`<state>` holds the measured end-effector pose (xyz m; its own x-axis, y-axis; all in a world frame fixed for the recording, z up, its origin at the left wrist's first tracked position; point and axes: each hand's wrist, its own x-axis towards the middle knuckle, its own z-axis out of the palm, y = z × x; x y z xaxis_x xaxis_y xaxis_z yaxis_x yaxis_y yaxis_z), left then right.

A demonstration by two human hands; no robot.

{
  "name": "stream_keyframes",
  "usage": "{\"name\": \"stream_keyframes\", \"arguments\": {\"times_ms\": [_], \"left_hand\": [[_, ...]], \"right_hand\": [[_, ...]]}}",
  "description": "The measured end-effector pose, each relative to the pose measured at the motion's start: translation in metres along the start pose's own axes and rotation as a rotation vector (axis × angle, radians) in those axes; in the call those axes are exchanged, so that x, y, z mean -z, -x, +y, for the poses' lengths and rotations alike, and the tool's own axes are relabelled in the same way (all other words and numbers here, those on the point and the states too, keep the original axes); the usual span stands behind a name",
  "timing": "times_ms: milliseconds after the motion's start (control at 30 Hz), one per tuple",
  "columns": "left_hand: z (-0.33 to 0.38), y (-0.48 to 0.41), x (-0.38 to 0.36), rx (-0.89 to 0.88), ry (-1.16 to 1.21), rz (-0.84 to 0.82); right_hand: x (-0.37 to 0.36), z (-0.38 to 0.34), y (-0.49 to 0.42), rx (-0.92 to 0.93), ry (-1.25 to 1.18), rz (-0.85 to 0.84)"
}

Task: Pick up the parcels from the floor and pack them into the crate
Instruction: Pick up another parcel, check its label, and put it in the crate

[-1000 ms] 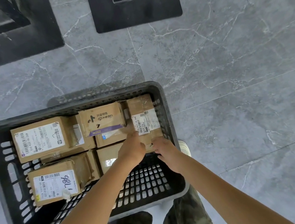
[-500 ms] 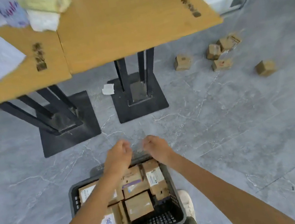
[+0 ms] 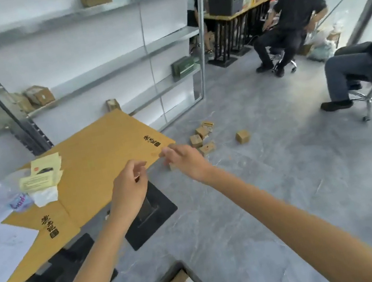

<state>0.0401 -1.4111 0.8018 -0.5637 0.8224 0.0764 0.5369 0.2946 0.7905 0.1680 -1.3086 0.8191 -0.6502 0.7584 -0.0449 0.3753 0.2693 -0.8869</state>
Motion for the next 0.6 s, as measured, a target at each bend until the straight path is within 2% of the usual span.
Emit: {"name": "stream_keyframes", "arguments": {"times_ms": [100,200,300,600], "left_hand": [[0.062,0.005,-0.015,-0.109,0.050,-0.013],[0.105,0.005,-0.046,-0.225,0.061,-0.042],[0.143,-0.011,-0.084,-0.268,0.067,-0.070],[0.249,-0.090,-0.222,-0.331,0.073,-0.094]], "right_hand": [[0.075,0.002,0.042,0.007,-0.131,0.188],[0.141,0.031,0.067,0.023,-0.062,0.291],[0.202,0.062,0.066,0.004,0.003,0.366],[0.343,0.129,0.021,-0.017,-0.003,0.427]]}}
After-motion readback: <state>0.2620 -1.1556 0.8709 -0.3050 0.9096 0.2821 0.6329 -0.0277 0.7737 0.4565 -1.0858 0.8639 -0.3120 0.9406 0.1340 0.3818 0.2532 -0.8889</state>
